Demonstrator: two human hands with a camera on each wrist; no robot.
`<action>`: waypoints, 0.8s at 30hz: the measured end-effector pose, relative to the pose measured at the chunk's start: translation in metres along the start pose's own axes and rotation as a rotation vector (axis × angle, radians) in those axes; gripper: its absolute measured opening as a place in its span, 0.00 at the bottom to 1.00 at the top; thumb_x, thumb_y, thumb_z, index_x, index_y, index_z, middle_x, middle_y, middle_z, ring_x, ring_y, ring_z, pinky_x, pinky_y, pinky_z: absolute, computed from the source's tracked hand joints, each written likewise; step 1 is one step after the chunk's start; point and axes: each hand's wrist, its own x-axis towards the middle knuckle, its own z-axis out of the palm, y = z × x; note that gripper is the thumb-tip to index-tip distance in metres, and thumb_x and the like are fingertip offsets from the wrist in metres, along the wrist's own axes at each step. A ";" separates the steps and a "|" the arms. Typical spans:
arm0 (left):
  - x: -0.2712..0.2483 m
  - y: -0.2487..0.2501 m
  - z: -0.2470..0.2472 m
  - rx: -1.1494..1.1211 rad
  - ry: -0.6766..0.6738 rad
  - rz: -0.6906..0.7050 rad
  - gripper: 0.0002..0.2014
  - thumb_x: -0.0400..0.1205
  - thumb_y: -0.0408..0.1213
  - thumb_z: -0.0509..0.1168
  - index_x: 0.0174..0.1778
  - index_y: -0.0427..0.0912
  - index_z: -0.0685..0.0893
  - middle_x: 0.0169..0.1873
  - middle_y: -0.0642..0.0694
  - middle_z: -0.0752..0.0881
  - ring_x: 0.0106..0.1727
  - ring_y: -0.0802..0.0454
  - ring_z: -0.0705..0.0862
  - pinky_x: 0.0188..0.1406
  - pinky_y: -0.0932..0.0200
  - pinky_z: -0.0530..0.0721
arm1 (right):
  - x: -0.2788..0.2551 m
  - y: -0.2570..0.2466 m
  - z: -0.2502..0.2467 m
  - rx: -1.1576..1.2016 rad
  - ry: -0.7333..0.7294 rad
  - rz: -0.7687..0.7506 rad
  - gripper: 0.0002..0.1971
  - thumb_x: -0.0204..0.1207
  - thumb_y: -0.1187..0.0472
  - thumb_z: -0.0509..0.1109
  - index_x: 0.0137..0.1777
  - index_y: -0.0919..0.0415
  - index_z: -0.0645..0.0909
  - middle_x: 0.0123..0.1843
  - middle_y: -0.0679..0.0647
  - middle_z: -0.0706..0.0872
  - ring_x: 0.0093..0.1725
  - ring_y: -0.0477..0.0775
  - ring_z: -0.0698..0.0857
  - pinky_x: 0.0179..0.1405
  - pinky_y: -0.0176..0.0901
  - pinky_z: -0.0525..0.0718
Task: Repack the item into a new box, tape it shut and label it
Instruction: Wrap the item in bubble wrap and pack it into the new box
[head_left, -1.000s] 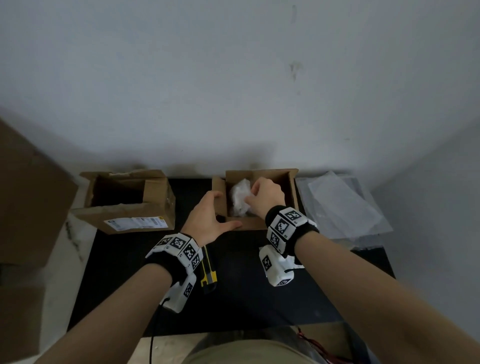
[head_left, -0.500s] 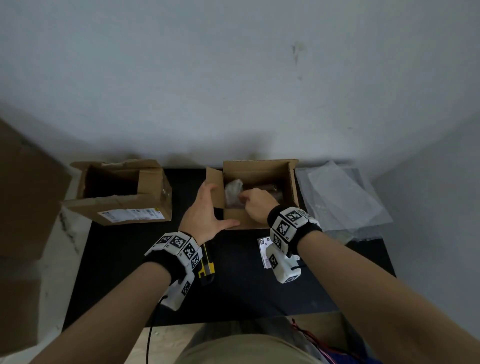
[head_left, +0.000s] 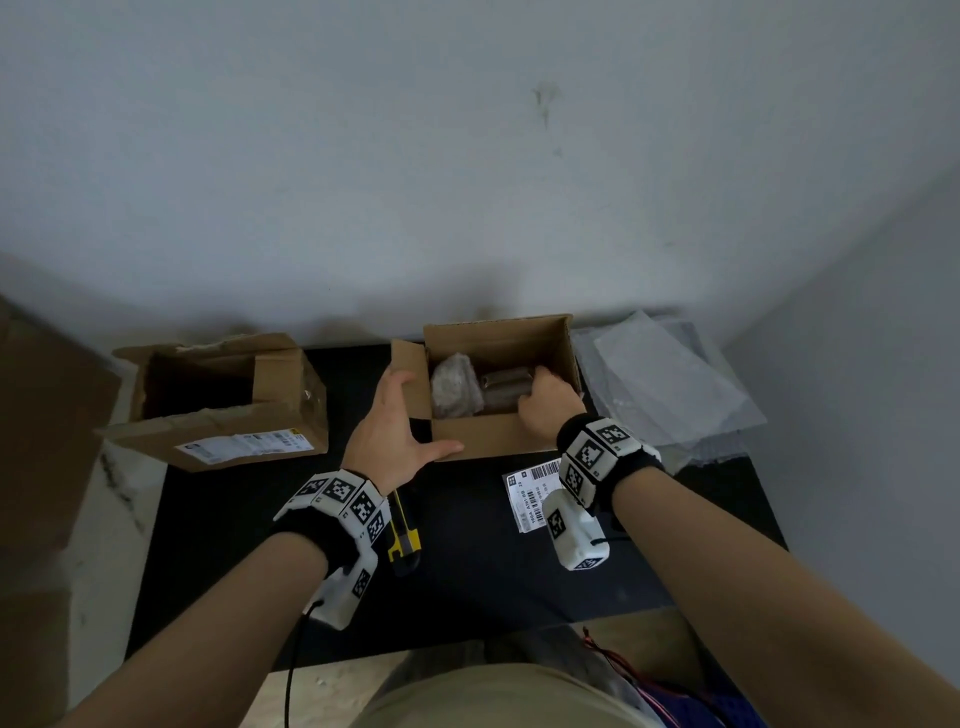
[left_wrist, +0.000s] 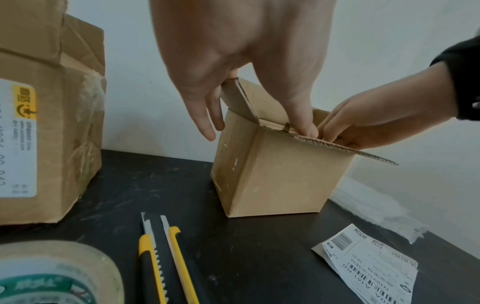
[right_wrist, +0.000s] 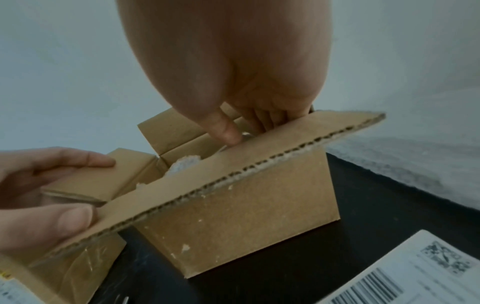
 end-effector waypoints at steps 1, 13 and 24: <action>0.000 0.000 0.000 0.003 -0.001 -0.002 0.49 0.63 0.50 0.81 0.74 0.45 0.59 0.74 0.46 0.66 0.68 0.49 0.74 0.57 0.58 0.75 | 0.001 0.001 0.001 0.013 -0.007 -0.002 0.21 0.79 0.64 0.59 0.72 0.66 0.67 0.71 0.65 0.73 0.71 0.66 0.73 0.72 0.55 0.70; 0.006 0.006 -0.002 0.079 0.005 0.093 0.41 0.70 0.54 0.74 0.73 0.45 0.61 0.74 0.49 0.65 0.65 0.50 0.76 0.52 0.59 0.77 | -0.001 0.004 0.002 -0.087 -0.024 -0.154 0.19 0.81 0.60 0.56 0.72 0.60 0.69 0.70 0.61 0.77 0.67 0.64 0.77 0.67 0.53 0.75; 0.028 0.076 0.001 0.379 0.128 0.360 0.20 0.81 0.42 0.63 0.69 0.44 0.73 0.71 0.41 0.72 0.70 0.43 0.73 0.69 0.47 0.74 | -0.034 0.009 -0.043 -0.274 0.401 -0.514 0.15 0.82 0.59 0.61 0.65 0.63 0.78 0.65 0.58 0.80 0.60 0.58 0.80 0.57 0.49 0.79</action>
